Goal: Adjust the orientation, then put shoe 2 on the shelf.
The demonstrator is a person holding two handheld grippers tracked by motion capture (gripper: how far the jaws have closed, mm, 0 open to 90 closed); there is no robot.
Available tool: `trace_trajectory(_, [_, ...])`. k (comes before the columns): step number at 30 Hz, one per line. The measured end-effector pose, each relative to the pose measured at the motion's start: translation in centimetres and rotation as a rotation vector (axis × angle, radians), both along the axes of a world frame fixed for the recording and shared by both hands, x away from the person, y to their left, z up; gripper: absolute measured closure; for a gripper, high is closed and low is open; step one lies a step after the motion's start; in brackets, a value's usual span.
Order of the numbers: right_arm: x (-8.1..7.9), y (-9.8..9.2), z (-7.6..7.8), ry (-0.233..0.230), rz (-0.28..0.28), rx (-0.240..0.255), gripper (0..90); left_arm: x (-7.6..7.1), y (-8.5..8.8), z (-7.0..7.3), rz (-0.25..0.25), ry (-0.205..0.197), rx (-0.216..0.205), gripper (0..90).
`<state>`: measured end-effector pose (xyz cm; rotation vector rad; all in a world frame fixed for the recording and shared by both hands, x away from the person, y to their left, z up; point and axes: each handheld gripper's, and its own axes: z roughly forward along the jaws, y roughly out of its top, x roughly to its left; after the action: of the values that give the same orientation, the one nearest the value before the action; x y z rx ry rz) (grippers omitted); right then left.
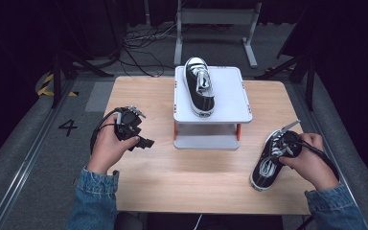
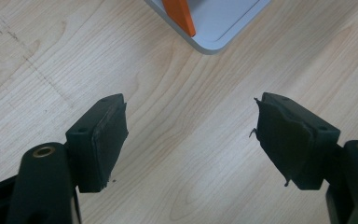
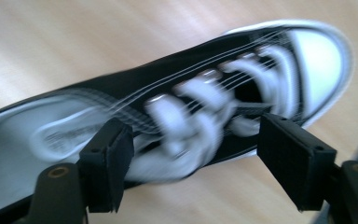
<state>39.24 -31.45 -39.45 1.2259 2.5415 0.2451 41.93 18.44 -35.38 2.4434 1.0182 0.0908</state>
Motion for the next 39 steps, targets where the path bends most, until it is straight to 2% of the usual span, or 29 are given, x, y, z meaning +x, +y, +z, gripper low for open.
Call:
trace_trajectory(2, [1.1,-0.3,-0.5,-0.012,-0.047,0.009,18.2,0.0,0.0,-0.1,-0.005,0.004,-0.002,25.2])
trace_trajectory(4, [1.7,-0.5,-0.8,-0.001,-0.064,0.026,19.7,0.1,0.1,-0.1,0.000,0.003,-0.002,25.2])
trace_trajectory(7, [1.9,-1.0,-0.6,-0.008,-0.071,0.079,27.5,0.1,0.3,-0.1,0.002,0.000,-0.003,25.2])
trace_trajectory(8, [2.0,-1.1,-0.6,-0.011,-0.078,0.102,34.0,0.1,0.3,-0.1,0.004,0.002,-0.001,25.2])
trace_trajectory(9, [2.0,-1.1,-0.7,-0.003,-0.061,0.094,42.0,0.1,0.2,-0.2,0.001,0.001,-0.003,25.2])
trace_trajectory(11, [2.3,-0.6,-1.3,0.045,-0.017,0.076,41.7,0.1,0.2,-0.1,-0.005,0.003,-0.003,25.3])
trace_trajectory(12, [2.3,-0.4,-1.4,0.051,-0.002,0.055,47.6,0.0,0.2,-0.1,-0.005,0.004,-0.004,25.3])
trace_trajectory(14, [2.1,-0.3,-0.7,0.044,-0.013,0.069,66.3,0.0,0.3,0.0,0.000,0.002,-0.009,25.3])
trace_trajectory(16, [2.1,-0.7,0.0,0.034,-0.027,0.067,73.7,0.0,0.3,0.0,0.003,0.000,-0.009,25.3])
trace_trajectory(19, [2.0,-1.4,0.7,0.048,-0.016,0.054,78.3,0.1,0.3,-0.1,-0.002,0.003,-0.005,25.3])
trace_trajectory(21, [1.9,-1.9,1.3,0.030,-0.017,0.056,79.6,0.1,0.2,-0.1,-0.002,0.002,-0.002,25.3])
trace_trajectory(24, [1.7,-2.8,2.5,0.021,0.000,0.100,79.9,0.0,0.2,-0.1,0.006,0.005,-0.001,25.3])
trace_trajectory(25, [1.7,-2.8,2.5,0.021,0.000,0.100,79.9,0.0,0.2,-0.1,0.006,0.005,-0.001,25.4])
trace_trajectory(28, [1.5,-2.8,4.3,-0.009,0.037,0.125,79.9,-0.1,0.3,-0.1,0.001,0.002,0.001,25.4])
trace_trajectory(34, [1.7,-2.0,8.9,-0.110,0.069,0.094,79.8,-0.8,1.2,-0.1,0.030,-0.002,-0.003,25.3])
trace_trajectory(36, [1.9,-1.7,10.7,-0.146,0.073,0.100,79.8,-1.1,1.6,0.0,0.040,-0.005,-0.001,25.3])
trace_trajectory(37, [2.1,-1.4,12.1,-0.179,0.084,0.106,79.8,-1.3,1.8,-0.1,0.043,-0.003,0.000,25.4])
trace_trajectory(39, [2.3,-1.0,13.4,-0.204,0.090,0.108,79.8,-1.7,2.3,-0.2,0.054,0.002,0.004,25.4])
